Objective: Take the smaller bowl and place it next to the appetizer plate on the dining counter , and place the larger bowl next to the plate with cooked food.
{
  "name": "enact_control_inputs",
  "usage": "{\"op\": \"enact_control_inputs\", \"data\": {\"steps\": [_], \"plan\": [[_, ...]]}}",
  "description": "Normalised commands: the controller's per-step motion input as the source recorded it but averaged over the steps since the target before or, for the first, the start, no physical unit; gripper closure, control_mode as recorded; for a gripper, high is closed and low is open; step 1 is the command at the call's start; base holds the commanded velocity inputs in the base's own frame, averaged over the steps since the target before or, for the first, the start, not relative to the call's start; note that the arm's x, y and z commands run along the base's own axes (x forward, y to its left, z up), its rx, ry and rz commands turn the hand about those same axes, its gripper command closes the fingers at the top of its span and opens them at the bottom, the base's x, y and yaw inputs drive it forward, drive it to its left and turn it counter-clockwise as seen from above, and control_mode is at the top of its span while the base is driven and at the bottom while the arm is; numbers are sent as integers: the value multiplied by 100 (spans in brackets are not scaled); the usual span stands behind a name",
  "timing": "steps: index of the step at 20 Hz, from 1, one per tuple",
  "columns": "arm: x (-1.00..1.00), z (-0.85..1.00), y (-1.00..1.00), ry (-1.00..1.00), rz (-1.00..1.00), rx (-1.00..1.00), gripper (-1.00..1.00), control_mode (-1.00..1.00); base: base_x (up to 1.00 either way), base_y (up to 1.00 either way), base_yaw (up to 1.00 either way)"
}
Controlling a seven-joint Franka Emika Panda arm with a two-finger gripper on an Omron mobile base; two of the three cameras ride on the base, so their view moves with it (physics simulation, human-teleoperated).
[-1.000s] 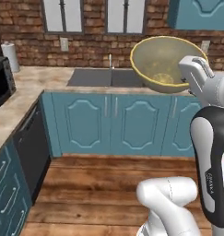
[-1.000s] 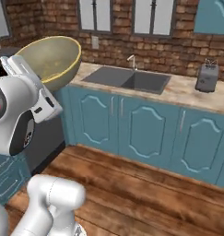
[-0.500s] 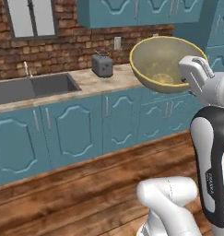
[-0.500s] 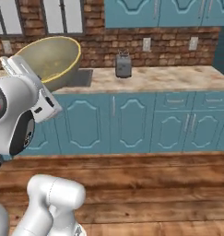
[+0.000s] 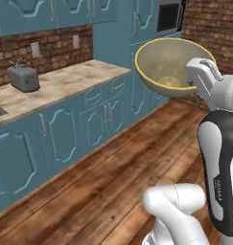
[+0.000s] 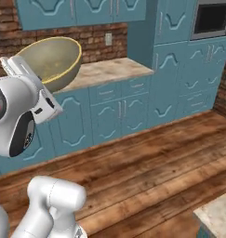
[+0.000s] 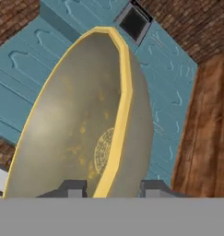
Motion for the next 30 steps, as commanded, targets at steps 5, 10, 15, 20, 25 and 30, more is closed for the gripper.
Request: {"op": "enact_control_inputs", "data": {"steps": [5, 10, 15, 20, 25, 30], "plan": [[0, 0, 0, 0, 0, 0, 100, 100, -20, 2, -64], [0, 0, 0, 0, 0, 0, 100, 100, -41, -41, -53], [0, 0, 0, 0, 0, 0, 100, 100, -41, -95, -40], [0, 0, 0, 0, 0, 0, 100, 100, -42, -100, -32], [0, 0, 0, 0, 0, 0, 100, 100, -47, -100, -27], [0, 0, 0, 0, 0, 0, 100, 100, -52, -100, -21]]}}
